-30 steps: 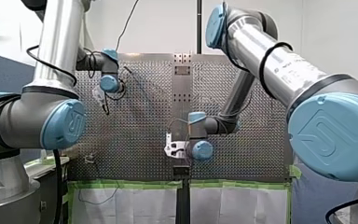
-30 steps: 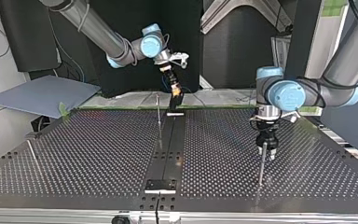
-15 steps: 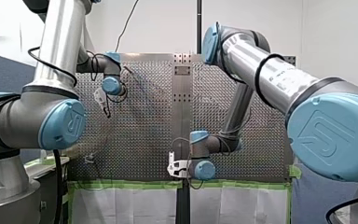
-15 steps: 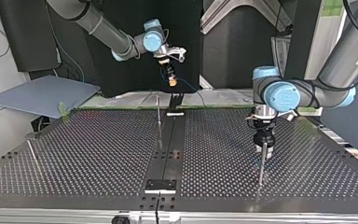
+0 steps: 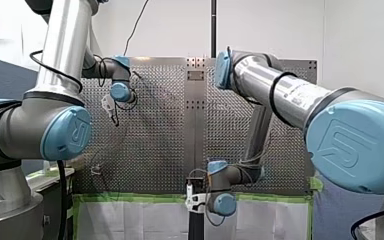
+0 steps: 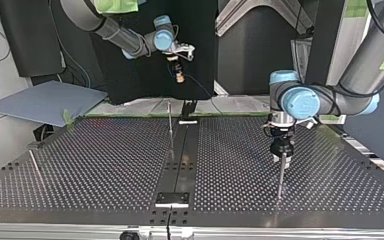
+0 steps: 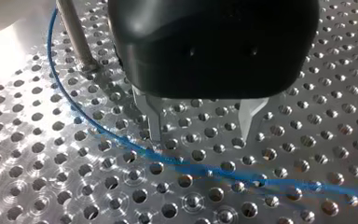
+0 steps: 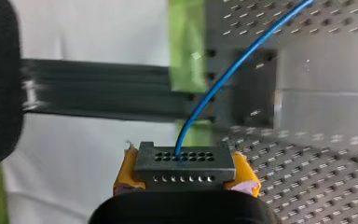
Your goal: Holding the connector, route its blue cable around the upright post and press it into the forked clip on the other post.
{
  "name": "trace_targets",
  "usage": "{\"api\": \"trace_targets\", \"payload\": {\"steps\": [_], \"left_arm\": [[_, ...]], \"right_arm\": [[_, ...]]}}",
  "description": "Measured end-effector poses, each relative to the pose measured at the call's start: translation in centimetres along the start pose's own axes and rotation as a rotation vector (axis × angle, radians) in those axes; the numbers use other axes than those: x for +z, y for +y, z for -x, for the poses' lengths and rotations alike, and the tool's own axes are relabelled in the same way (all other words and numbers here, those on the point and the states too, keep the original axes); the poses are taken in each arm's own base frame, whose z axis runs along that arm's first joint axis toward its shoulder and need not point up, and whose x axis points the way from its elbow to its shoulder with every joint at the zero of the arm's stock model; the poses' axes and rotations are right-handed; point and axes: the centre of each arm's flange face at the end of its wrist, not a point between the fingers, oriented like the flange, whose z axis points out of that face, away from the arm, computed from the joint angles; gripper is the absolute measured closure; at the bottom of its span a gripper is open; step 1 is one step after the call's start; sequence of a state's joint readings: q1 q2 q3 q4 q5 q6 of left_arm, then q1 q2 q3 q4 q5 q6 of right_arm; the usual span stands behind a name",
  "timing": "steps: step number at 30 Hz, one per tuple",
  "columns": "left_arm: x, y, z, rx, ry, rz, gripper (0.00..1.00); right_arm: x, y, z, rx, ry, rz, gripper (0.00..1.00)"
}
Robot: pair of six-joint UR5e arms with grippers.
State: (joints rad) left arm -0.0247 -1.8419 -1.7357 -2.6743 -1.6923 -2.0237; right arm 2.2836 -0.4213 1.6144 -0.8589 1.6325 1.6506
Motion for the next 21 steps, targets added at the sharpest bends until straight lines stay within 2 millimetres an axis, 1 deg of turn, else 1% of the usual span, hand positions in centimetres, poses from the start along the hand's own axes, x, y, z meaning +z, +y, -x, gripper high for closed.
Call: {"api": "trace_targets", "payload": {"steps": [5,8,9,13,21], "left_arm": [[-0.1,-0.1,-0.1,0.005,0.004,0.001,0.20],[-0.1,-0.2,-0.1,0.005,0.004,0.001,0.20],[-0.1,-0.2,-0.1,0.006,0.004,0.001,0.20],[-0.1,-0.2,-0.1,0.006,0.004,0.001,0.20],[-0.1,-0.2,-0.2,0.006,0.004,0.002,0.20]], "right_arm": [[-0.9,1.6,3.5,0.006,-0.038,0.028,1.00],[-1.5,2.6,5.4,0.011,-0.052,0.044,1.00],[-1.6,2.9,5.7,0.012,-0.052,0.049,1.00],[-1.4,4.0,6.2,0.011,-0.034,0.066,1.00],[-0.7,5.8,5.6,0.015,0.009,0.095,1.00]]}}
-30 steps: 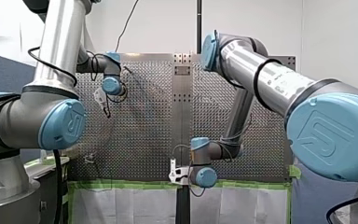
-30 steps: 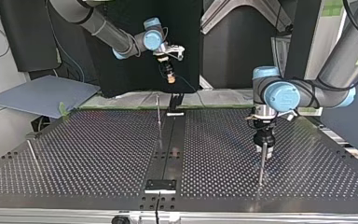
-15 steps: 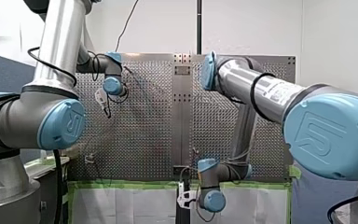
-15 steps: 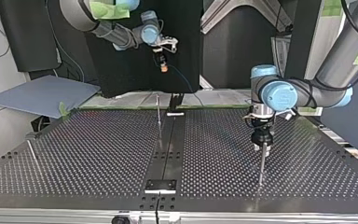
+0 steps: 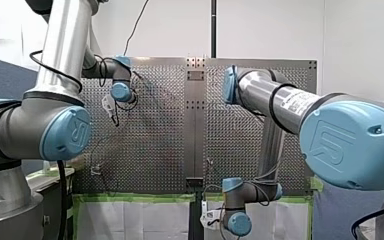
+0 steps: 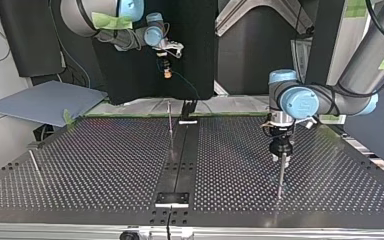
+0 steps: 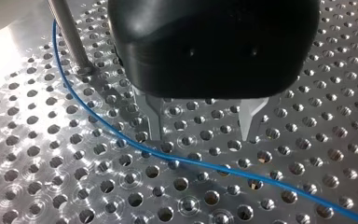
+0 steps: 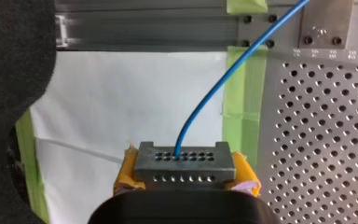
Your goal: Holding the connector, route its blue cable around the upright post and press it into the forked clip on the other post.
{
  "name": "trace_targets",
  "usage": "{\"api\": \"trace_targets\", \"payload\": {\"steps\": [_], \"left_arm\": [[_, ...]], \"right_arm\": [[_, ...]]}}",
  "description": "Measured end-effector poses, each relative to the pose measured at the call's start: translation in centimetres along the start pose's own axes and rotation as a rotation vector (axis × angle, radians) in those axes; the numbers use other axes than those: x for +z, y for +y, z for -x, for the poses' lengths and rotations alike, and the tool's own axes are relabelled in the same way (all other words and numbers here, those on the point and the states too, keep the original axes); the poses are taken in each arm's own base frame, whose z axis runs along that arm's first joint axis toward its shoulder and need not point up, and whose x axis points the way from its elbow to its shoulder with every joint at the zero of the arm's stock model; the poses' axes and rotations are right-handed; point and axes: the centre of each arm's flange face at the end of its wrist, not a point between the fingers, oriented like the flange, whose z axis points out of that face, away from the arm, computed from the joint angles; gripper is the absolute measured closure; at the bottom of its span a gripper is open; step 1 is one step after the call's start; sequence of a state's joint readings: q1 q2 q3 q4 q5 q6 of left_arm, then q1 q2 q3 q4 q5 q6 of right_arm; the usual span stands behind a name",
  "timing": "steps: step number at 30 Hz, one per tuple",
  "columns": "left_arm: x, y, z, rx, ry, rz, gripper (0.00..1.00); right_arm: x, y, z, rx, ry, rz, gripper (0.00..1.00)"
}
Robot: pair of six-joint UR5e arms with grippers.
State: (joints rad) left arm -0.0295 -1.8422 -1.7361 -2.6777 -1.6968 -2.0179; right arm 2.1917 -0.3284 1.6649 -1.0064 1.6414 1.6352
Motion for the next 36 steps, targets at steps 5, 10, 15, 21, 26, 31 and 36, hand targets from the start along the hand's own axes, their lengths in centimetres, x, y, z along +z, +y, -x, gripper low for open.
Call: {"api": "trace_targets", "payload": {"steps": [5,10,15,21,26,31,36], "left_arm": [[0.0,0.0,0.0,0.000,-0.002,0.000,0.20],[0.0,0.0,0.0,0.000,-0.002,0.000,0.20],[0.0,0.0,0.0,0.000,-0.003,0.000,0.20],[0.1,0.1,-0.2,0.000,0.002,0.002,0.20],[0.1,0.2,-0.3,0.001,0.005,0.003,0.20],[0.1,0.2,-0.4,0.001,0.008,0.004,0.20],[-0.1,0.1,-0.5,0.003,0.014,0.007,0.20]], "right_arm": [[0.2,0.5,-0.5,0.003,0.014,0.009,1.00],[-0.1,1.4,-2.0,0.012,0.049,0.026,1.00],[-0.6,2.4,-3.8,0.022,0.089,0.050,1.00],[-1.4,3.7,-6.1,0.033,0.143,0.087,1.00],[-2.1,4.7,-8.0,0.044,0.187,0.106,1.00],[-3.0,5.4,-9.7,0.049,0.229,0.119,1.00],[-4.1,5.7,-11.4,0.051,0.273,0.126,1.00]]}}
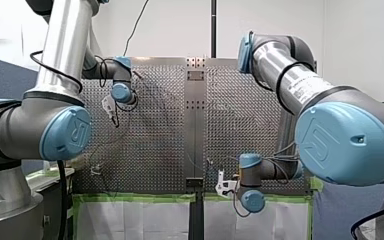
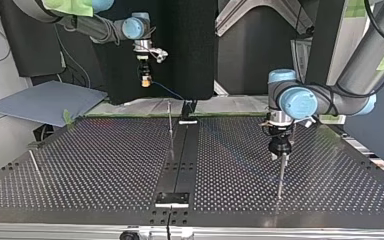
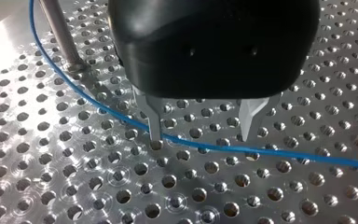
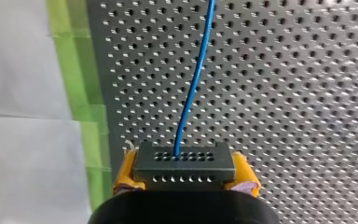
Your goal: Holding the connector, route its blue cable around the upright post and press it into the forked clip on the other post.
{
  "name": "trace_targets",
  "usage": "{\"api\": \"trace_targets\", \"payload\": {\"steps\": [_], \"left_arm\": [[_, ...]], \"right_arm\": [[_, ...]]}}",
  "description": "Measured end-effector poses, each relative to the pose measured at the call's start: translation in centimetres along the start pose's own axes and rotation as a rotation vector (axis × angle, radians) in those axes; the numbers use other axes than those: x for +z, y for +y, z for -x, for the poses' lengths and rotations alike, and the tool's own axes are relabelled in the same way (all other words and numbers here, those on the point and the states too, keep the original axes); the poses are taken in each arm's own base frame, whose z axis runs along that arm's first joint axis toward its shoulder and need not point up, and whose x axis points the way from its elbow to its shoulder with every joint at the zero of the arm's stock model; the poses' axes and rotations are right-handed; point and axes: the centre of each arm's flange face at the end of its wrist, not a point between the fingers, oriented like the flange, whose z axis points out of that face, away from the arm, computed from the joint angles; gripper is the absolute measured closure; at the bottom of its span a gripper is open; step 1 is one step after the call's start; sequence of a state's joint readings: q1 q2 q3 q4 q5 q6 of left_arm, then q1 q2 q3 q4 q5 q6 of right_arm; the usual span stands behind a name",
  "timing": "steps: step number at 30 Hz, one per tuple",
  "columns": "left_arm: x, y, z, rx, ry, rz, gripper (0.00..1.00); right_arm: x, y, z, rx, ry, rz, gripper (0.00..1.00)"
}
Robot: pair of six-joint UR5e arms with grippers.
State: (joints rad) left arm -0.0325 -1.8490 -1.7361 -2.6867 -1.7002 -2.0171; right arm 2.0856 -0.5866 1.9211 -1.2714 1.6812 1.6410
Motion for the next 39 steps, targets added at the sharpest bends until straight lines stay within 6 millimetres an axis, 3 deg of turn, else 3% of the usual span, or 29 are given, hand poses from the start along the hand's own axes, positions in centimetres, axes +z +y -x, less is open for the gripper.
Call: {"api": "trace_targets", "payload": {"steps": [8,20,23,30,39], "left_arm": [[-0.2,-0.1,-0.1,0.003,0.005,0.015,0.20],[-0.5,-0.2,-0.3,0.005,0.013,0.026,0.20],[-0.6,-0.3,-0.4,0.006,0.018,0.026,0.20],[-0.8,-0.7,-0.7,0.009,0.025,0.026,0.20],[-1.3,-1.2,-1.1,0.031,0.033,0.040,0.20]], "right_arm": [[-1.9,0.0,-2.3,-0.015,0.027,-0.002,1.00],[-7.8,0.8,-0.2,-0.061,-0.119,0.015,1.00],[-8.5,1.0,0.1,-0.081,-0.145,0.025,1.00],[-8.3,1.6,0.0,-0.089,-0.141,0.035,1.00],[-5.4,2.3,-0.8,-0.109,-0.101,0.001,1.00]]}}
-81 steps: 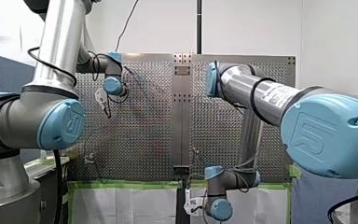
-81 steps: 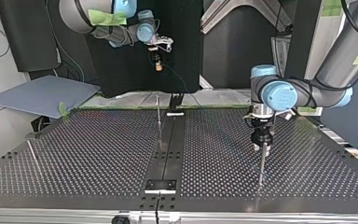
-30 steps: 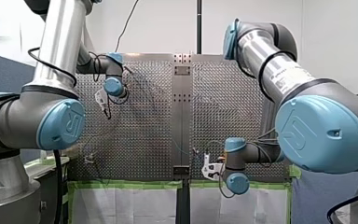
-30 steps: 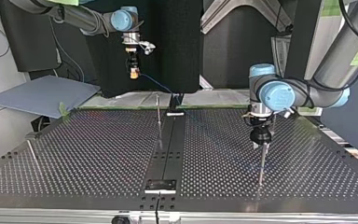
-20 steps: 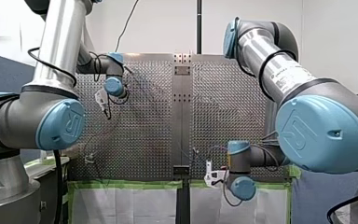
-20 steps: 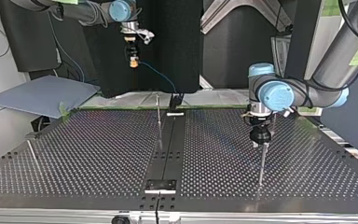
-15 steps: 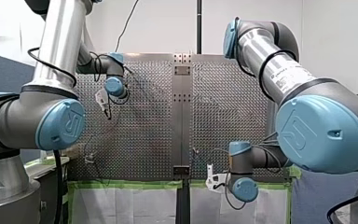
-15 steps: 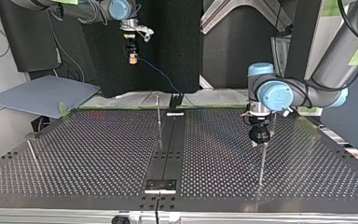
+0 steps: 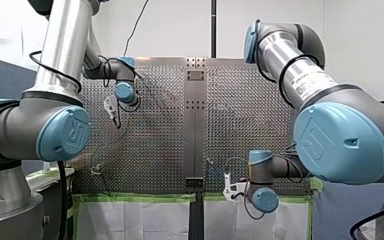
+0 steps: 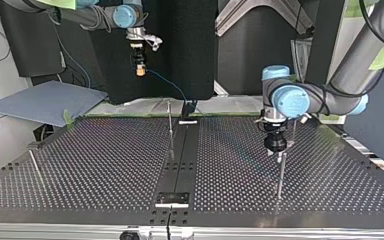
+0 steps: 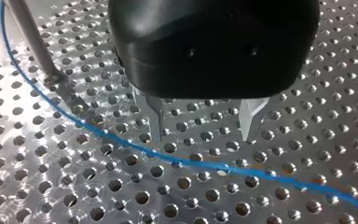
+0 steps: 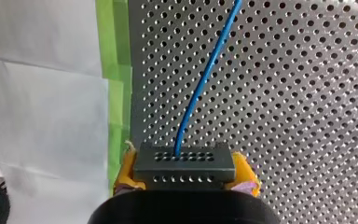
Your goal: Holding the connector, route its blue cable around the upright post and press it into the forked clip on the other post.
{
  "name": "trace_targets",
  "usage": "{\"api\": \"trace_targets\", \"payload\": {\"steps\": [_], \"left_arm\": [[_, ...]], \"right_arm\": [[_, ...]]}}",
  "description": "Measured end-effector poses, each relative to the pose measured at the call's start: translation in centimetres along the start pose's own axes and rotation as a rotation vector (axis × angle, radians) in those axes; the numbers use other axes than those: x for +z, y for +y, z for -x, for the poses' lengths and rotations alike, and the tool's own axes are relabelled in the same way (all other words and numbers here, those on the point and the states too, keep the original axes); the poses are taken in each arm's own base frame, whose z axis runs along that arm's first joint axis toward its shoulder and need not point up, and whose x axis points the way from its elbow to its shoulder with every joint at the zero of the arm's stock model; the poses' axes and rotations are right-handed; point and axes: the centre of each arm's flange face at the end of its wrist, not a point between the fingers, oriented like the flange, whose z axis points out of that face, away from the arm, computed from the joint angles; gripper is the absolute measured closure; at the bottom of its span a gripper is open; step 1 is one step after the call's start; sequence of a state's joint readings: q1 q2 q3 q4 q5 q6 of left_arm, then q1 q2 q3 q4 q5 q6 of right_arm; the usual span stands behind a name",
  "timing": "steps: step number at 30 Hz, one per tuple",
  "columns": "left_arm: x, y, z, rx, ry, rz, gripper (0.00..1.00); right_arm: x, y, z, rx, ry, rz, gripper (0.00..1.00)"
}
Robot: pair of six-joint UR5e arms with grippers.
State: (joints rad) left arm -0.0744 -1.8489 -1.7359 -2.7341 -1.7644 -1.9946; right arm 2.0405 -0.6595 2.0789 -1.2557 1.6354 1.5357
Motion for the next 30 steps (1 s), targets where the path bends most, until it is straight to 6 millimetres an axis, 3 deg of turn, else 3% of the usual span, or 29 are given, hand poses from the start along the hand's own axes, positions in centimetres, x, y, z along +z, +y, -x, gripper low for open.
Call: {"api": "trace_targets", "payload": {"steps": [14,30], "left_arm": [[-1.9,-1.3,-1.2,0.010,0.051,0.045,0.20],[-6.2,-0.4,0.1,0.001,0.035,0.081,0.20]], "right_arm": [[0.8,-0.5,-0.2,-0.028,-0.003,-0.099,1.00],[0.7,-1.0,-0.2,-0.029,0.001,-0.144,1.00]]}}
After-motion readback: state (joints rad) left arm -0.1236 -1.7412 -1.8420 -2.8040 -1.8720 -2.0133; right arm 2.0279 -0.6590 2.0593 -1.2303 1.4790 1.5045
